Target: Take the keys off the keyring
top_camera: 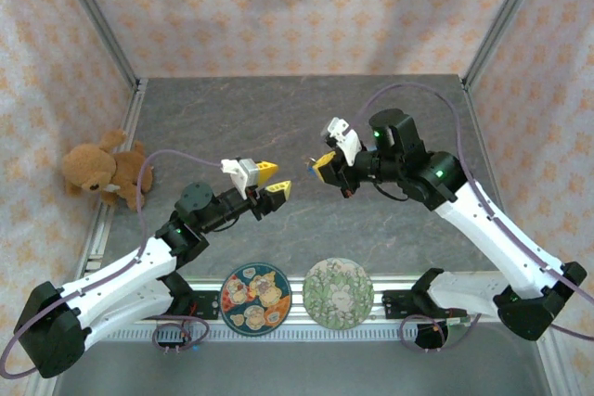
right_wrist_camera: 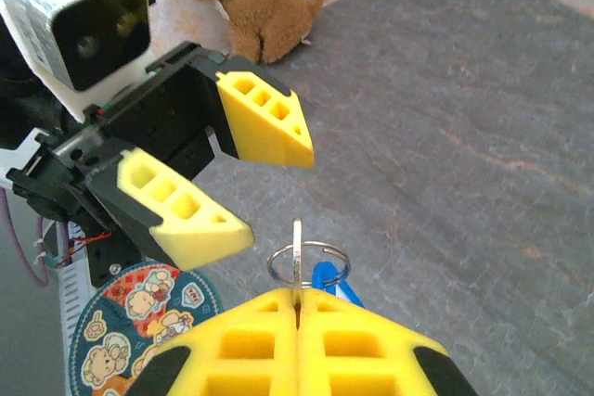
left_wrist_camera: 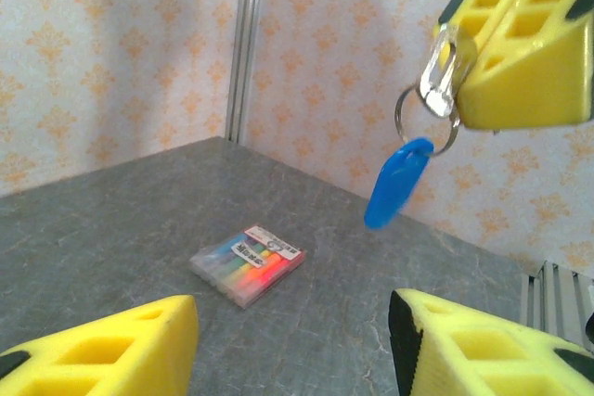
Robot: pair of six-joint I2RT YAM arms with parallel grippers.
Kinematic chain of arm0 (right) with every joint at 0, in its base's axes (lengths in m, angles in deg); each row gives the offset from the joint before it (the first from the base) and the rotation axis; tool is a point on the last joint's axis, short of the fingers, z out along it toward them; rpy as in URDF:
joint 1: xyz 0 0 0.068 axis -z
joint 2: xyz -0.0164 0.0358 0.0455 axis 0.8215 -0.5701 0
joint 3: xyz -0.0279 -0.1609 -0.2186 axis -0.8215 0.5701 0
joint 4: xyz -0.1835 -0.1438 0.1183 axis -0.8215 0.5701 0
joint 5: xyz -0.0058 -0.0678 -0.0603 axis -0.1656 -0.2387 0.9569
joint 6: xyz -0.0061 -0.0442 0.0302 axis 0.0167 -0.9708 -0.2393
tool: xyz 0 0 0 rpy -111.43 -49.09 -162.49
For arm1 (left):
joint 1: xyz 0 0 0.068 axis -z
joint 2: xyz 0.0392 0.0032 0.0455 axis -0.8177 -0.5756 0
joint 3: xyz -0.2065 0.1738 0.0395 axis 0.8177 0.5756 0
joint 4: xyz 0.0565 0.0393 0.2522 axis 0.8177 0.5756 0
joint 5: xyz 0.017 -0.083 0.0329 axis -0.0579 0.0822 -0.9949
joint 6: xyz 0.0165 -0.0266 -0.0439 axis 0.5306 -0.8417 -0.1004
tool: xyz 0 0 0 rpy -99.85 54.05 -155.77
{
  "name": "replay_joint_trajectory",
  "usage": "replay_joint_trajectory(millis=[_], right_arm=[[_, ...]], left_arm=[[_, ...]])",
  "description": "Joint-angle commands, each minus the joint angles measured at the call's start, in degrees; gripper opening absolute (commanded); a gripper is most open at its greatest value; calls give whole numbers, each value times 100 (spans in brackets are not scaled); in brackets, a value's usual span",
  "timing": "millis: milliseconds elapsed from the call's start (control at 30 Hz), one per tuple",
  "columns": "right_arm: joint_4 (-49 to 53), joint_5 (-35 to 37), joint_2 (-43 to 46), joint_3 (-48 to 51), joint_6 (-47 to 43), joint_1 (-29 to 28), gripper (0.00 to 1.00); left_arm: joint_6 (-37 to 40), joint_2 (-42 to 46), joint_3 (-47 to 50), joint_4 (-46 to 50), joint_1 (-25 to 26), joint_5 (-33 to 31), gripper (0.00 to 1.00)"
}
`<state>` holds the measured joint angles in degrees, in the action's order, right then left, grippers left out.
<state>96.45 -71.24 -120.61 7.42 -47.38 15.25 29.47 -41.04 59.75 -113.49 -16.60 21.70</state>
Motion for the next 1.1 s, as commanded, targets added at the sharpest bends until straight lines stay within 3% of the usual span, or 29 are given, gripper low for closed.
replay_joint_trajectory(millis=[0, 367, 733, 1067], right_arm=[[-228, -44, 79, 35, -263, -18, 0], [-322, -83, 138, 68, -327, -18, 0], [-449, -301, 52, 87, 71, -18, 0], [-531, -421, 45, 141, 270, -19, 0]], left_arm=[[334, -18, -47, -233, 117, -18, 57], [685, -189, -262, -417, 416, -157, 58], [1315, -641, -391, -1384, 615, -992, 62], [1483, -1309, -747, -1952, 625, -713, 62]])
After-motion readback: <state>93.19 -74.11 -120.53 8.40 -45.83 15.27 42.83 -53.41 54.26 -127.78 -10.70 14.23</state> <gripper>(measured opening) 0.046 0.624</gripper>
